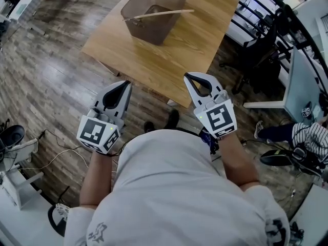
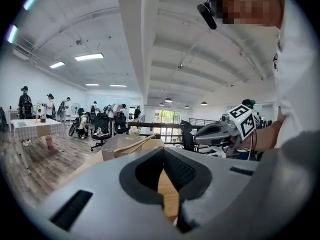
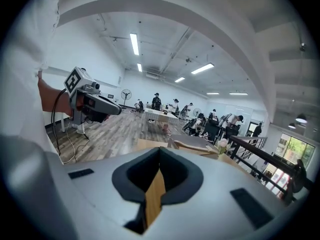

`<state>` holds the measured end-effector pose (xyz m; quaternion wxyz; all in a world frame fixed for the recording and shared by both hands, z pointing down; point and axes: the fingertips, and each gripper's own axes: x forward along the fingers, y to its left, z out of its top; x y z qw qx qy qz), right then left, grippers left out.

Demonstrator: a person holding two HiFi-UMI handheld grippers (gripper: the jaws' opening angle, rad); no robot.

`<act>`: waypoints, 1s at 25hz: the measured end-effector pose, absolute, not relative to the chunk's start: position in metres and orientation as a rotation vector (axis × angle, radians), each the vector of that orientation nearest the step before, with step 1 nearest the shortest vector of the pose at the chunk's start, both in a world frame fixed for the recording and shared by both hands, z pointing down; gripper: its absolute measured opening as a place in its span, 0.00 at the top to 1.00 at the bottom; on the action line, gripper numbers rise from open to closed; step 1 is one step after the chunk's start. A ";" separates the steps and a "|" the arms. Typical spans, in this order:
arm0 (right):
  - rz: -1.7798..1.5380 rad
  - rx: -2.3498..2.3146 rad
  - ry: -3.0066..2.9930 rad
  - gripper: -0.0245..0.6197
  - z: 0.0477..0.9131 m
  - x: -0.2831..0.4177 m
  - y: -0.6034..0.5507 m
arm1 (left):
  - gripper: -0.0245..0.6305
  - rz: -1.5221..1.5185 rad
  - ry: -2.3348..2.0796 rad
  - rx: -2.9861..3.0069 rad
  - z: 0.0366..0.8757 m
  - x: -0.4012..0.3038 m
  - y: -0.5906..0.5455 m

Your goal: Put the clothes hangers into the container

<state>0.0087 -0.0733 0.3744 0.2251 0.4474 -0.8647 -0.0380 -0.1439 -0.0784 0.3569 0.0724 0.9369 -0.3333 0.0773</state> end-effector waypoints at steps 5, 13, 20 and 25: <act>-0.113 1.258 -2.350 0.95 0.375 -0.006 -0.051 | 0.95 0.217 -0.963 2.825 0.360 -0.162 -0.062; -0.116 1.270 -2.320 0.95 0.378 -0.023 -0.029 | 0.95 0.186 -0.952 2.811 0.369 -0.190 -0.045; -0.132 1.279 -2.314 0.95 0.372 -0.011 -0.025 | 0.95 0.189 -0.957 2.806 0.366 -0.185 -0.044; -0.131 1.271 -2.324 0.95 0.374 0.015 -0.015 | 0.95 0.195 -0.952 2.820 0.361 -0.155 -0.035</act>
